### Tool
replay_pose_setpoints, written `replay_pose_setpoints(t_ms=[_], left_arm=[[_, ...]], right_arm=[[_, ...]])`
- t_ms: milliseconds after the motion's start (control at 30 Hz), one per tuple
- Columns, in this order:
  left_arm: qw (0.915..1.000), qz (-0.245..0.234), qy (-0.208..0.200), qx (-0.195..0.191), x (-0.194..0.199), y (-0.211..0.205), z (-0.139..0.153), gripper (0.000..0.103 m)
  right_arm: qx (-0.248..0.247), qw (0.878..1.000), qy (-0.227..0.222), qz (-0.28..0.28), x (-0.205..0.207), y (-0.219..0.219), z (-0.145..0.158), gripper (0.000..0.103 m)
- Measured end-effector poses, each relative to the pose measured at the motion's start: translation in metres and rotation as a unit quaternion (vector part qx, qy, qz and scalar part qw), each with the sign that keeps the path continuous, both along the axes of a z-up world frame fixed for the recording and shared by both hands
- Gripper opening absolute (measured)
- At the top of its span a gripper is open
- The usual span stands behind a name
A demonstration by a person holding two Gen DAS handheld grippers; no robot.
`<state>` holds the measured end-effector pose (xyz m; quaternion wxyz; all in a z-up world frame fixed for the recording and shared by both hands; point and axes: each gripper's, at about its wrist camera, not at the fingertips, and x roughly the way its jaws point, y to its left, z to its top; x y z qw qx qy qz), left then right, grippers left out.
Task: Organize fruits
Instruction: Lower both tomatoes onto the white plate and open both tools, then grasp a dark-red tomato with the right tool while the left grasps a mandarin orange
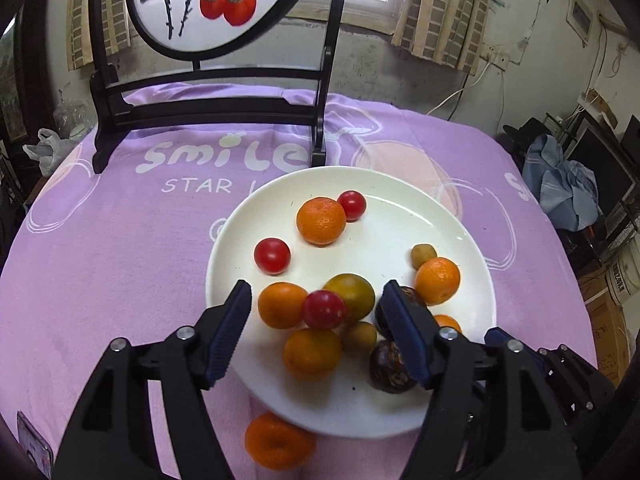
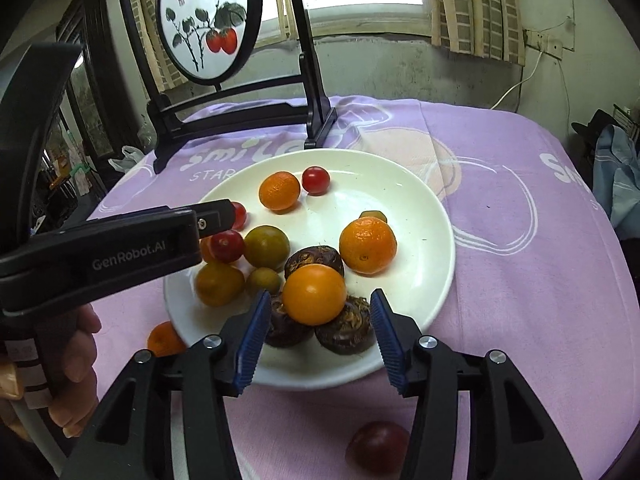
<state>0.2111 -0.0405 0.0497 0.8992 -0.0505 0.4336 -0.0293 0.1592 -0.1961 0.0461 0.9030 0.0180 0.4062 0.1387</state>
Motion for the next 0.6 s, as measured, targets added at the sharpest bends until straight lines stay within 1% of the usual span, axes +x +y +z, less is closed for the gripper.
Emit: replay_pose_setpoints(t_ms=[67,100,167,300,367,533,600], left_arm=[[1.0,-0.001,-0.005,0.001,-0.013,0.0,0.005,0.074],[1.0,-0.003,-0.009,-0.001,-0.019,0.0,0.007,0.075],[0.9999,-0.006,-0.015,-0.006,-0.034,0.001,0.011,0.079],[0.9995,-0.016,-0.025,-0.012,-0.068,0.0,0.013,0.083],[0.9994,-0.018,-0.028,-0.01,-0.087,0.001,0.011,0.088],[0.9993,-0.028,-0.02,-0.011,-0.123,0.005,-0.002,0.088],[0.9993,-0.032,-0.014,-0.011,-0.132,0.008,-0.008,0.089]], right_arm=[[0.006,1.0,-0.003,0.0,-0.009,-0.005,0.004,0.053],[0.009,1.0,-0.006,-0.001,-0.015,-0.008,0.006,0.054],[0.013,1.0,-0.01,-0.001,-0.026,-0.014,0.01,0.057],[0.004,1.0,-0.023,-0.003,-0.056,-0.027,0.016,0.059],[-0.001,1.0,-0.025,-0.004,-0.067,-0.032,0.016,0.06],[-0.01,1.0,-0.019,-0.009,-0.097,-0.047,0.008,0.067],[-0.014,1.0,-0.01,-0.013,-0.105,-0.05,0.002,0.067]])
